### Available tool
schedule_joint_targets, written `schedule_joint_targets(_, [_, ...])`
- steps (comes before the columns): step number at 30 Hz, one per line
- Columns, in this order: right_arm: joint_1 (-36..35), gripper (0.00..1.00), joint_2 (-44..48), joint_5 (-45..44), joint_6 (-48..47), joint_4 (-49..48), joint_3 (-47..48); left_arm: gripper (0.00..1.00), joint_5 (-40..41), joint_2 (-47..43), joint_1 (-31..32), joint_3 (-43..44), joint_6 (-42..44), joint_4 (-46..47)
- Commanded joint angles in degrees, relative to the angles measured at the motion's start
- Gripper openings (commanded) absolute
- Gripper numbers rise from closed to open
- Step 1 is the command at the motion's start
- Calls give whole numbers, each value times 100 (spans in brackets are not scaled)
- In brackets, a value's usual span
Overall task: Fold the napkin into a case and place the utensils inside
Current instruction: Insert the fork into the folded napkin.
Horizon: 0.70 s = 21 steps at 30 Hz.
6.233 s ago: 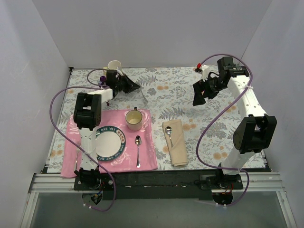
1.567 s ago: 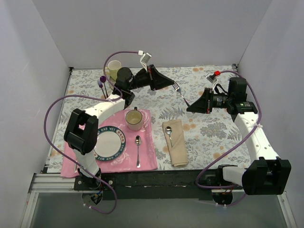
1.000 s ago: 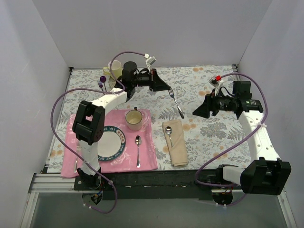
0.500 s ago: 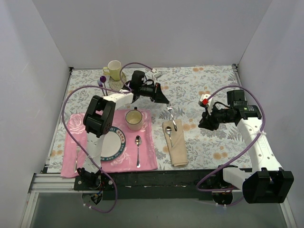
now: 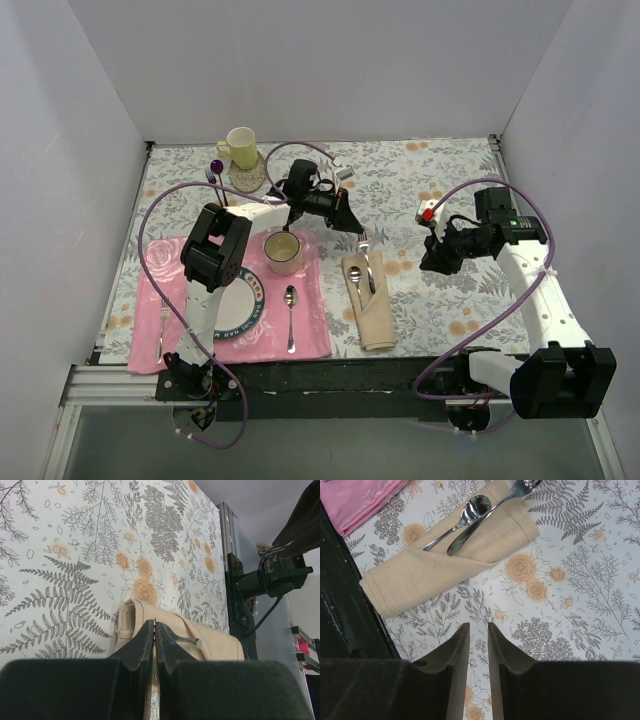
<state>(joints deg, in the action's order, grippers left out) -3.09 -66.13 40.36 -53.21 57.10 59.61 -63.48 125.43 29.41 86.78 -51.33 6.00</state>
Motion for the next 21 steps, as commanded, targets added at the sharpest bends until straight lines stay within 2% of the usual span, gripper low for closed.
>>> schedule_joint_targets(1, [-16,28,39,-2,-84,135,340,0,-120,52,82,-74,88,94])
schedule_joint_targets(9, [-25,28,47,16,-102,249,437,0,-112,140,162,-258,-175,401])
schedule_joint_targets(21, [-25,28,83,69,-155,389,375,0,-208,377,-23,356,9,103])
